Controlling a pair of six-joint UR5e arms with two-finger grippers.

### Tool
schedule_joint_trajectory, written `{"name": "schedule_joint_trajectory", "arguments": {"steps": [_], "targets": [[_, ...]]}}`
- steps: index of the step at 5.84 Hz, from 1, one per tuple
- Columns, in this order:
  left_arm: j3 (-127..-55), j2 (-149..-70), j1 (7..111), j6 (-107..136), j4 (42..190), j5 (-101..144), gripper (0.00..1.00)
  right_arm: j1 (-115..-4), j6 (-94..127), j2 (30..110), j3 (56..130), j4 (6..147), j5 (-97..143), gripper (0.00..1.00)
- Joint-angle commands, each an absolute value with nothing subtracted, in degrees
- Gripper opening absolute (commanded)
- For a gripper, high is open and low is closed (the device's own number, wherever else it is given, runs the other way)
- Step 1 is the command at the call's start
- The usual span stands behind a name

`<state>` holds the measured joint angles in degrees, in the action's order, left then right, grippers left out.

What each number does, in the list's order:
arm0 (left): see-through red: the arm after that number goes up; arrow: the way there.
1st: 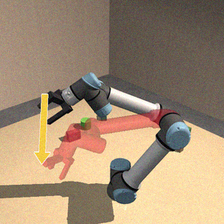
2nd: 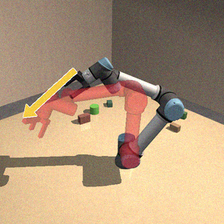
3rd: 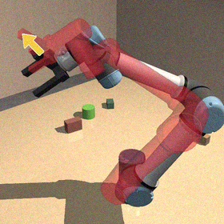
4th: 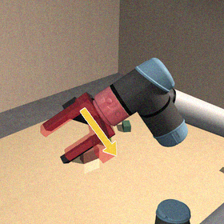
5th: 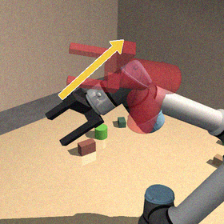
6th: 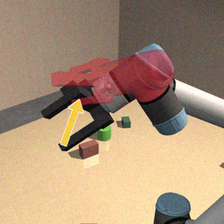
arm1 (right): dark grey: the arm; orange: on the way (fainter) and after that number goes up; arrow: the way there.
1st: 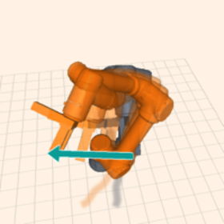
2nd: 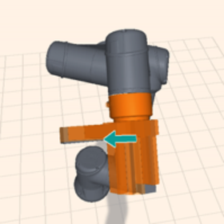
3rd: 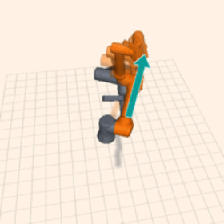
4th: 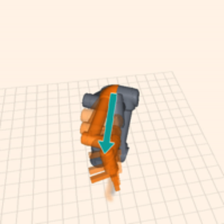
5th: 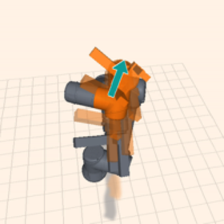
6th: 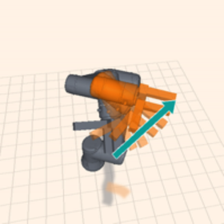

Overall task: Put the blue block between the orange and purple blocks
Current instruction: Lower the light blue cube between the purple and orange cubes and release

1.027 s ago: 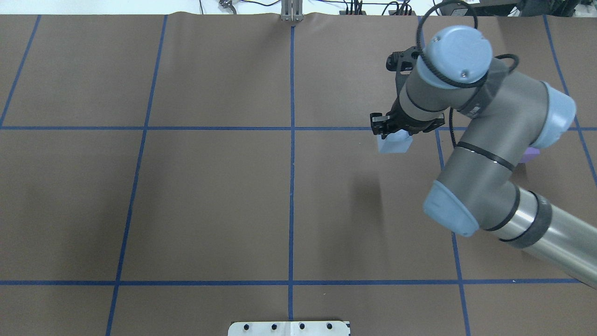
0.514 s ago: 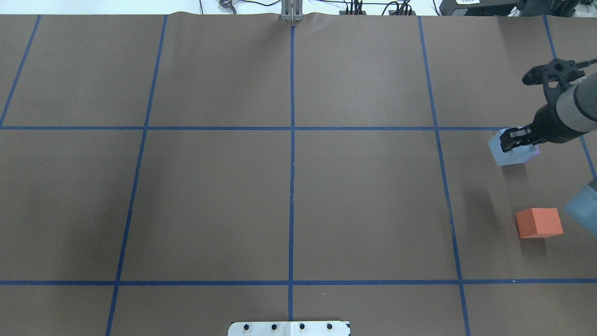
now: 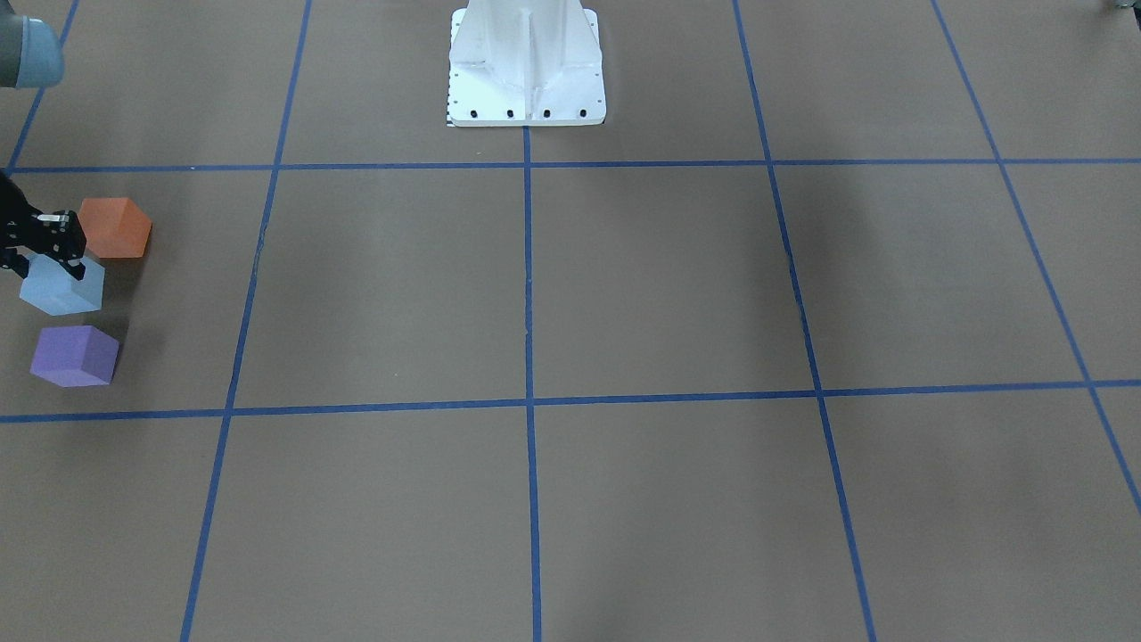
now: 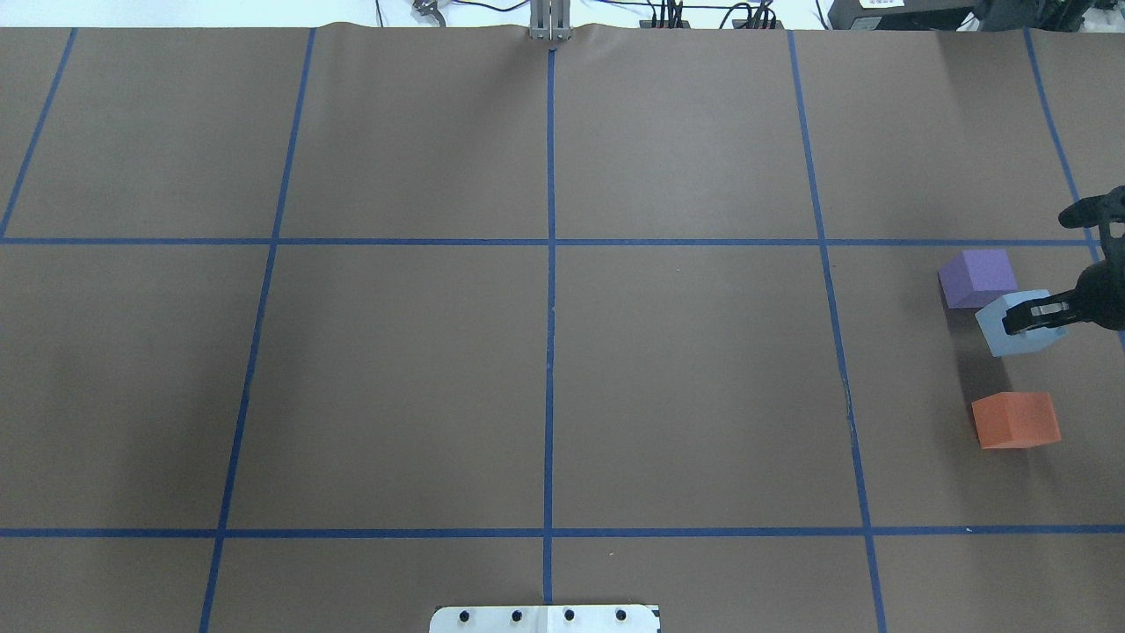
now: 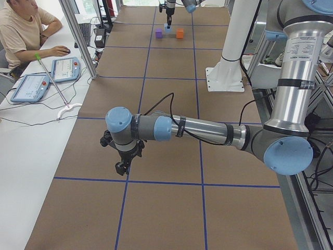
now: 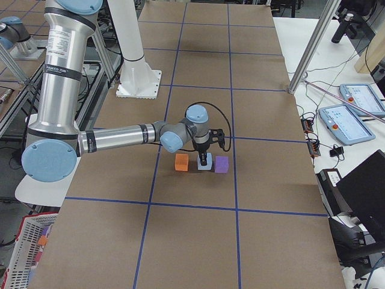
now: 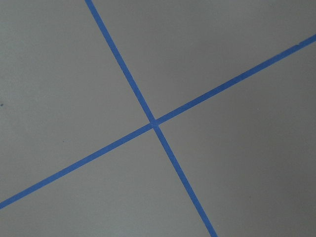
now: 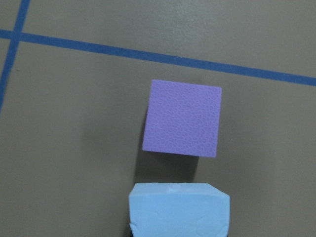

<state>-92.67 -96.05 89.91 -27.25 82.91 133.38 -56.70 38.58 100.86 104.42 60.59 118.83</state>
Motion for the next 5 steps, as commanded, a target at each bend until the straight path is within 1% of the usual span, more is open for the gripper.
{"name": "schedule_joint_trajectory", "arguments": {"steps": [1,3,5], "targets": [[-92.6,-96.1,89.9,-27.2,83.0,133.4,1.00,-55.6,40.9,100.0,103.3,59.6,118.8,0.29],[-92.5,-96.5,89.8,-27.2,83.0,133.4,1.00,-51.9,47.2,97.2,103.0,59.9,116.7,0.35],[-92.4,-96.7,89.8,-27.2,83.0,133.4,1.00,-51.8,47.2,98.4,103.0,59.9,115.8,0.46]]}}
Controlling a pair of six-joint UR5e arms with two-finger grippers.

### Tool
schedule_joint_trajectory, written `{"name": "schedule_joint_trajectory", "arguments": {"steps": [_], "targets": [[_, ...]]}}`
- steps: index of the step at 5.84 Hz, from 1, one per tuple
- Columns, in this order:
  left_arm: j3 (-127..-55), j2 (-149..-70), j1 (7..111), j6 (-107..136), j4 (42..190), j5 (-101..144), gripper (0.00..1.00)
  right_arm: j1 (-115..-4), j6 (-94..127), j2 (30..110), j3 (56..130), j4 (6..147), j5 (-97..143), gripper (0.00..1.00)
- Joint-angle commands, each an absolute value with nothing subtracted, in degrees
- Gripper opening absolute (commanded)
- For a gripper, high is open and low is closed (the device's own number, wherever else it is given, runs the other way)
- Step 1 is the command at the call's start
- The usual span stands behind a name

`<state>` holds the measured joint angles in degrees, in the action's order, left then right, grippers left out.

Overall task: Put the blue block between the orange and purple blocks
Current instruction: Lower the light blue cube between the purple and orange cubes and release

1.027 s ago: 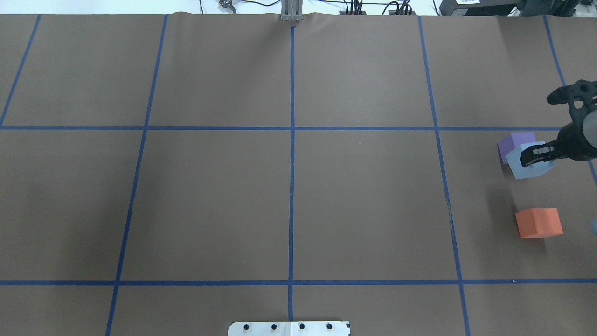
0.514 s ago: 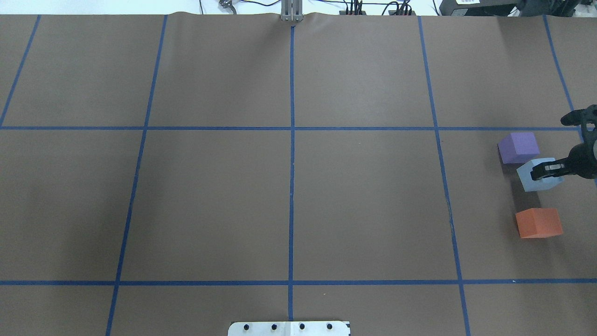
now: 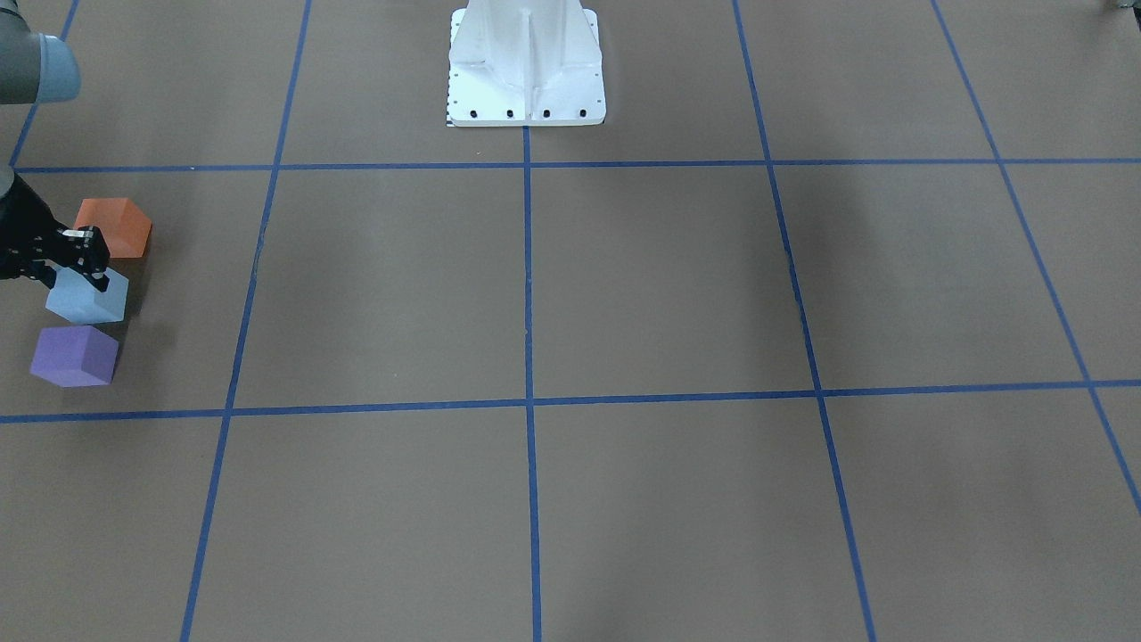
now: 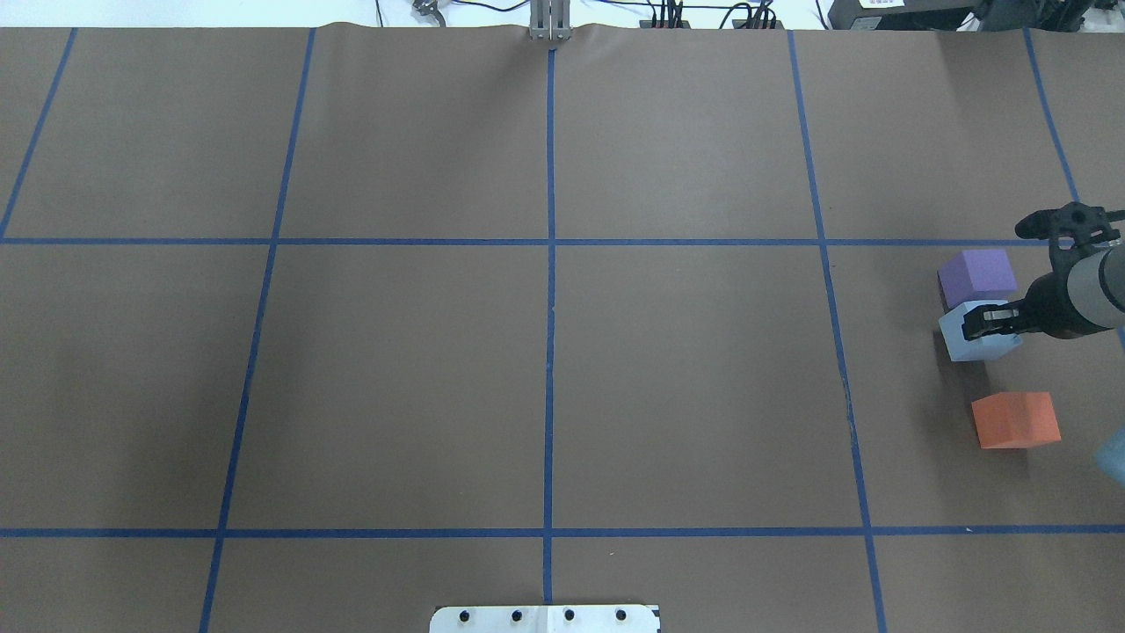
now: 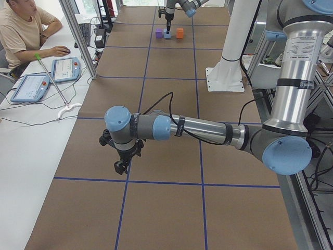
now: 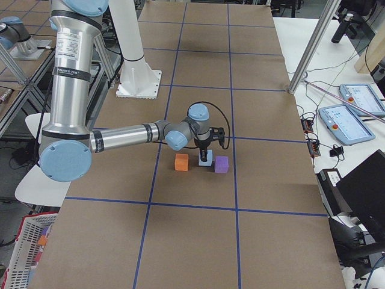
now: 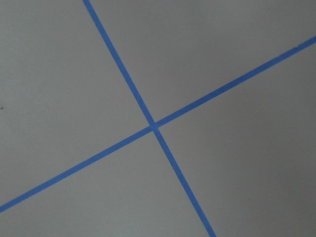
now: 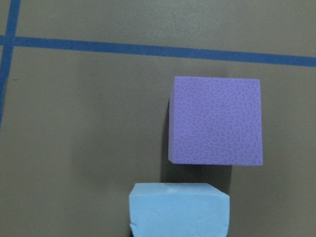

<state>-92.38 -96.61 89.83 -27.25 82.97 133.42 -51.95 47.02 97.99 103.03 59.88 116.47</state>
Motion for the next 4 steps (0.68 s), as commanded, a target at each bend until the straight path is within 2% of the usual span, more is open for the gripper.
{"name": "schedule_joint_trajectory", "arguments": {"steps": [1,2,3,4], "targets": [[-92.5,-96.7,89.8,-27.2,83.0,133.4,1.00,-51.8,47.3,99.0,103.1,59.9,115.5,0.59],[-92.5,-96.6,89.8,-27.2,83.0,134.0,1.00,-51.6,47.2,99.1,103.1,59.9,114.8,0.82],[-92.5,-96.5,89.8,-27.2,83.0,134.1,1.00,-51.3,47.2,99.1,103.1,59.9,114.6,0.99],[-92.6,-96.4,89.8,-27.2,83.0,134.1,1.00,-51.2,47.2,99.1,103.1,59.9,114.6,0.99]]}}
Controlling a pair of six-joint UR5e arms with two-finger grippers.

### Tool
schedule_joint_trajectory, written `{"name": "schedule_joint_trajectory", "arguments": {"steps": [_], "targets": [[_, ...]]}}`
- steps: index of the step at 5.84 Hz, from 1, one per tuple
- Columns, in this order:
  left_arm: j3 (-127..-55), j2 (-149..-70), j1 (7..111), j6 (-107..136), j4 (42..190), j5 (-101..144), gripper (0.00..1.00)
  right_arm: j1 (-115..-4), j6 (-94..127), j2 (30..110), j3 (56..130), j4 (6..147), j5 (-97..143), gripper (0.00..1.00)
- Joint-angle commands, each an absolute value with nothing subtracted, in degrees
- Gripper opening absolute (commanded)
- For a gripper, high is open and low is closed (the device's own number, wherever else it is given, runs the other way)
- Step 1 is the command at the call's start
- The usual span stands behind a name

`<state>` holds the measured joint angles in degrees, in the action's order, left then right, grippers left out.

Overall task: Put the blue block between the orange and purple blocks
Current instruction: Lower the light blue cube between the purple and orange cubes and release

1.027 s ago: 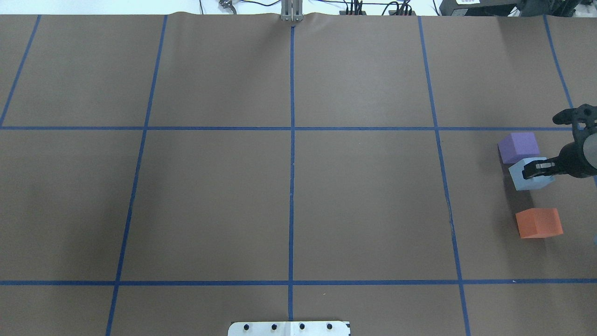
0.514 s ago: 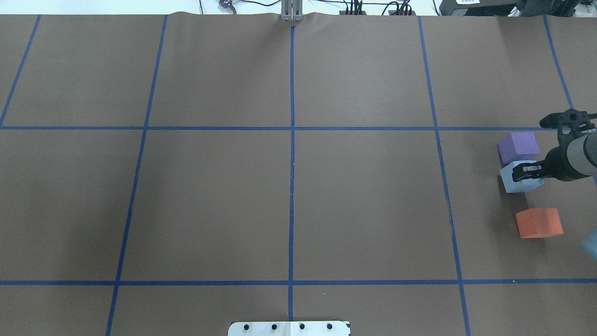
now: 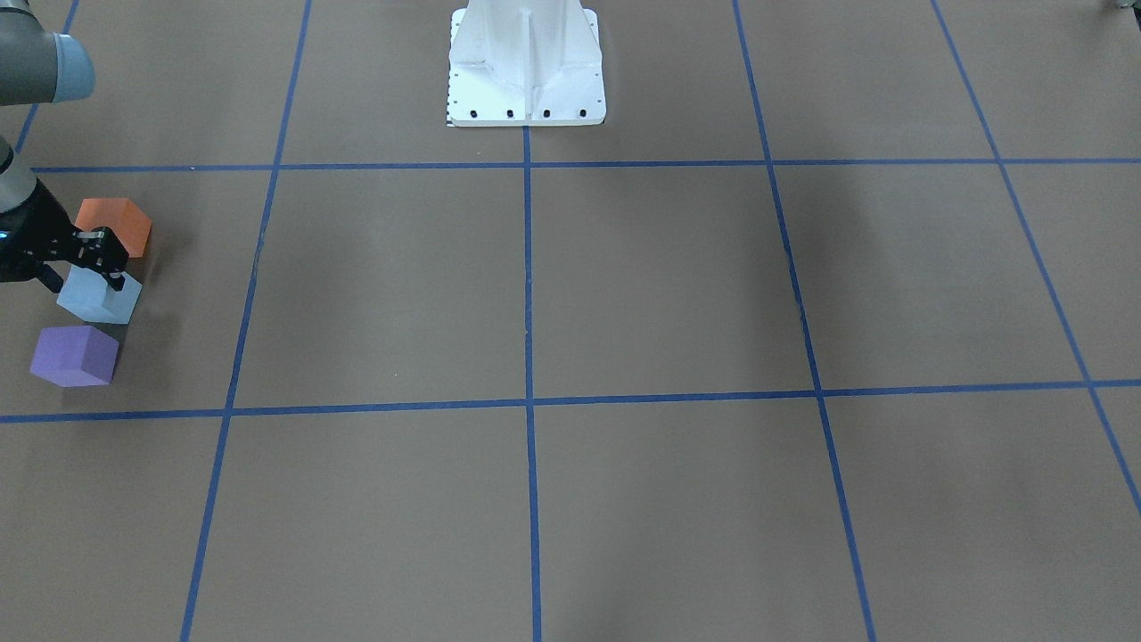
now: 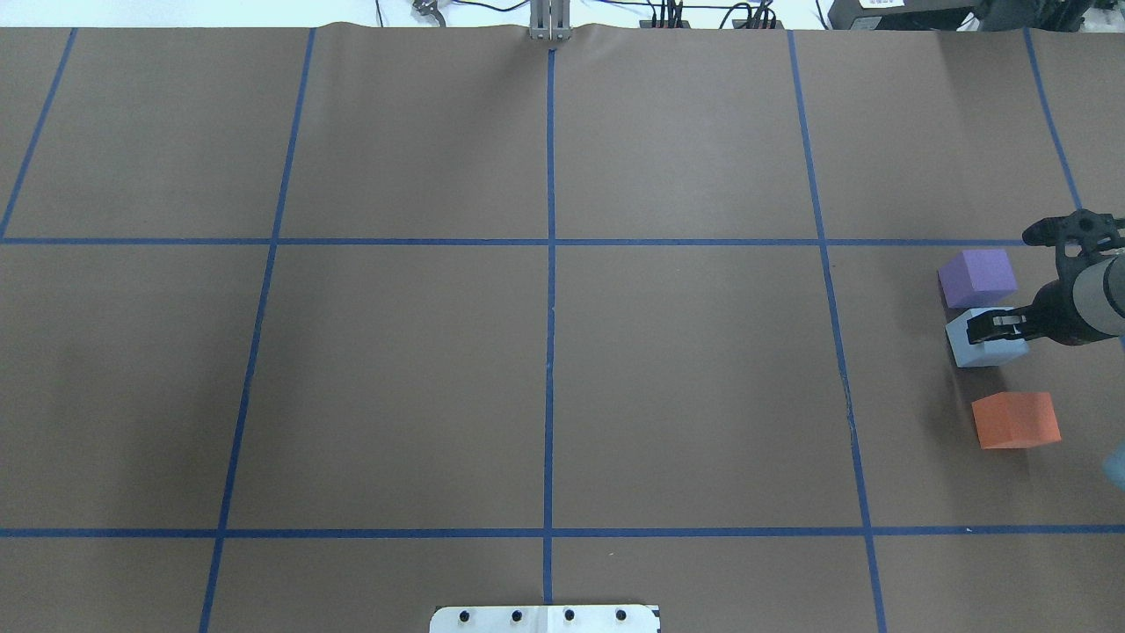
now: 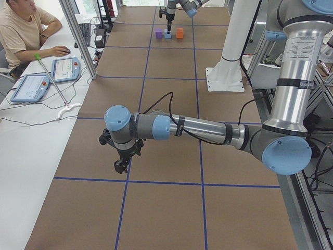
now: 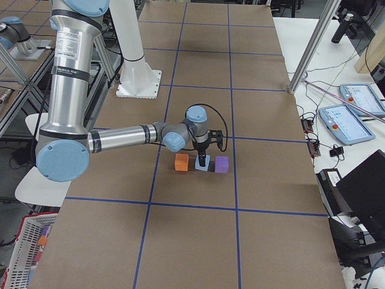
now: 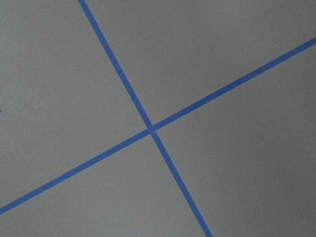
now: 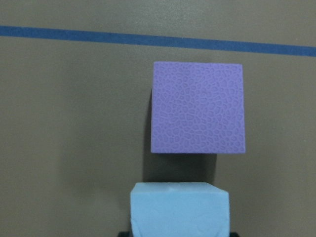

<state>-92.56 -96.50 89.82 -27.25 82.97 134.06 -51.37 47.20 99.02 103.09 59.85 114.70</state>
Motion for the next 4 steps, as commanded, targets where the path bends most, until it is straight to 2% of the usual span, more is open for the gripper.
{"name": "schedule_joint_trajectory", "arguments": {"steps": [1,2,4], "targets": [[-92.5,-96.4,89.8,-27.2,83.0,134.1,1.00,-51.5,46.8,98.5,104.1,59.9,115.2,1.00],[-92.3,-96.3,89.8,-27.2,83.0,134.1,1.00,-55.1,45.1,98.2,104.2,61.6,118.2,1.00],[-91.8,-94.8,89.9,-27.0,82.7,133.9,1.00,-72.9,17.0,91.0,104.2,82.4,127.0,1.00]]}}
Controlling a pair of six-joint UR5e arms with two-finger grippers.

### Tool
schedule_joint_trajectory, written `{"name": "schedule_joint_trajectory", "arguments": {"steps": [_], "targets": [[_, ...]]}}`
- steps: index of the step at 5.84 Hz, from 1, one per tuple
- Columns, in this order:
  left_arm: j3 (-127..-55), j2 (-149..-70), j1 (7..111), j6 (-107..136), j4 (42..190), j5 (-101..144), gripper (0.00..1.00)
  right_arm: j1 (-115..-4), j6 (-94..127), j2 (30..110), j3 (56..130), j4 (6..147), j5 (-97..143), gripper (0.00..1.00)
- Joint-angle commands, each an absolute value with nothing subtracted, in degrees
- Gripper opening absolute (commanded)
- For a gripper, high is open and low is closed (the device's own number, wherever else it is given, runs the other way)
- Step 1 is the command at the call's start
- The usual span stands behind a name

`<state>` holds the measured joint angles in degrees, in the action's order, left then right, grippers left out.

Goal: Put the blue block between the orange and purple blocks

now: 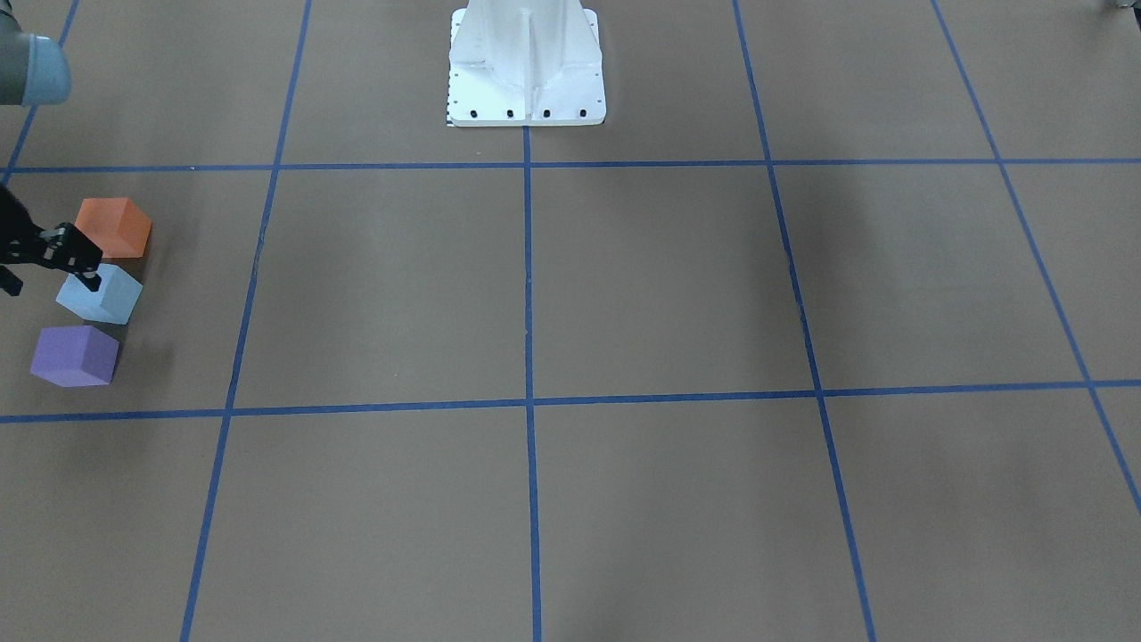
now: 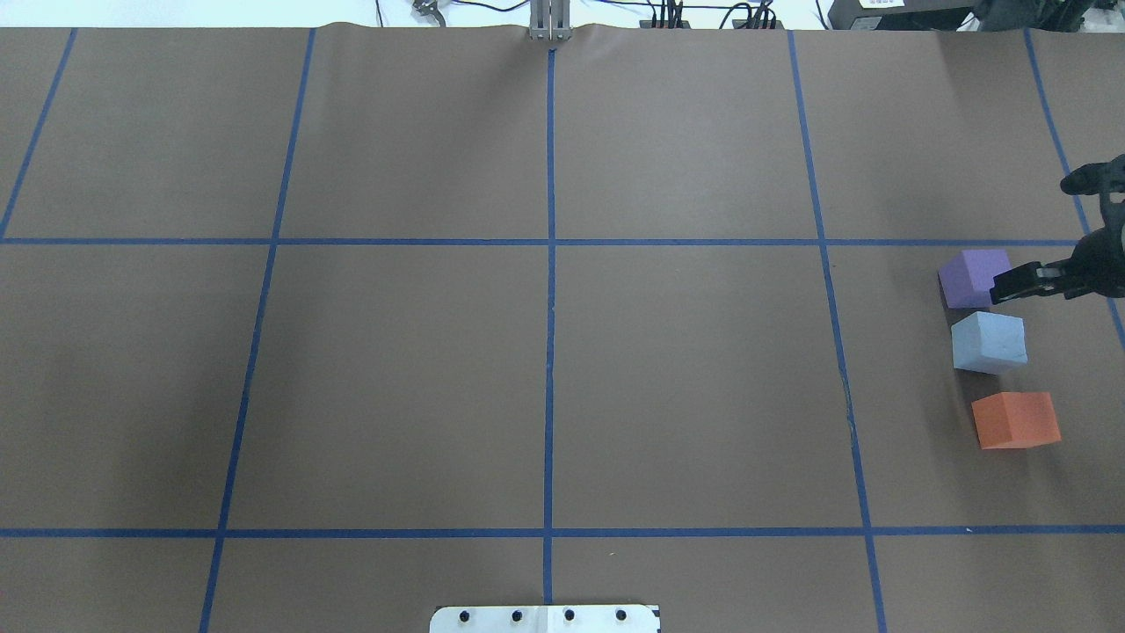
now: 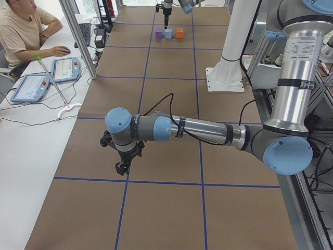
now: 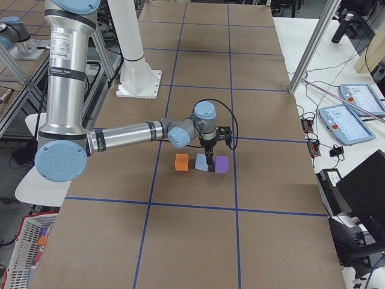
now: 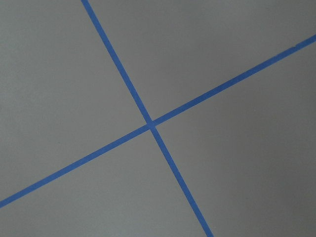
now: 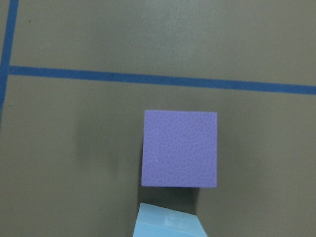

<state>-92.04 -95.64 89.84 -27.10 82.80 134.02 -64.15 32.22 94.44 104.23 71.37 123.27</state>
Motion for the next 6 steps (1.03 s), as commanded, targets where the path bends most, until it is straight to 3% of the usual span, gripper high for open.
{"name": "schedule_joint_trajectory", "arguments": {"steps": [1,3,6], "targets": [[-91.8,-94.0,90.0,-26.9,82.6,133.9,1.00,-80.4,1.4,88.4,103.7,93.4,127.3,1.00],[-91.9,-90.2,90.3,-22.2,82.6,133.9,1.00,-88.7,-9.6,88.4,103.4,102.3,128.0,0.99],[-96.5,-83.2,90.3,-11.9,91.5,134.0,1.00,-88.7,-9.4,92.7,103.3,102.0,127.4,1.00]]}}
